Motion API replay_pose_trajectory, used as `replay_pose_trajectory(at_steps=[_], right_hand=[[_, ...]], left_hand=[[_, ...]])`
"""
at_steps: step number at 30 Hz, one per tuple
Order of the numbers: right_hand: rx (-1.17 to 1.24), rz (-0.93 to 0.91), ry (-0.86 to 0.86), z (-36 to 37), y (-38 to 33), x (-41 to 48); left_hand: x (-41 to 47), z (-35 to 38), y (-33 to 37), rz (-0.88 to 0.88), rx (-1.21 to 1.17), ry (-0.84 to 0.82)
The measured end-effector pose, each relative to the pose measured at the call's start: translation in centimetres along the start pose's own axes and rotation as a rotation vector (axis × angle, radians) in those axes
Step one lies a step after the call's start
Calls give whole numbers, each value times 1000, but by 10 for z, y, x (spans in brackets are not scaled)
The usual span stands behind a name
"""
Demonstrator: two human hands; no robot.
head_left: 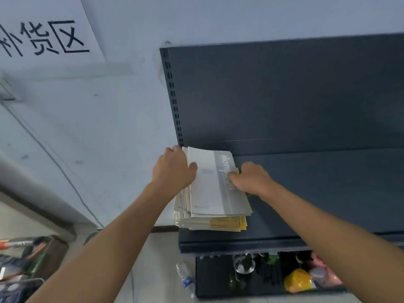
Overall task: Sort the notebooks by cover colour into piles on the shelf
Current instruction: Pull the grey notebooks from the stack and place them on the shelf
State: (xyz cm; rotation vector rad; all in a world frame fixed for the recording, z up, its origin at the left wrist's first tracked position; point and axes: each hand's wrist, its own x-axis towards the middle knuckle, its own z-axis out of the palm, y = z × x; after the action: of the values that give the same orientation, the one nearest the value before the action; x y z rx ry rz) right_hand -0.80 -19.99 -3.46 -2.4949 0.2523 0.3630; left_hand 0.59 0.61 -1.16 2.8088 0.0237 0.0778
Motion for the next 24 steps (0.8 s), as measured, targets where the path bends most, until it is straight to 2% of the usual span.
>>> replay_pose_trajectory(at_steps=[2,6,14,24], right_hand=[[48,15,-16,1,-2,1],[-102,-40,53,3,-4,2],[-161,-150,126,20,-8,-11],[-408,-237,183,30,-16,-30]], left_hand=[[2,1,-2,-9,11,-8],[3,5,-2,-22,48,-26],[1,12,3,-61,36,-39],[3,0,-2,-104,25,-127]])
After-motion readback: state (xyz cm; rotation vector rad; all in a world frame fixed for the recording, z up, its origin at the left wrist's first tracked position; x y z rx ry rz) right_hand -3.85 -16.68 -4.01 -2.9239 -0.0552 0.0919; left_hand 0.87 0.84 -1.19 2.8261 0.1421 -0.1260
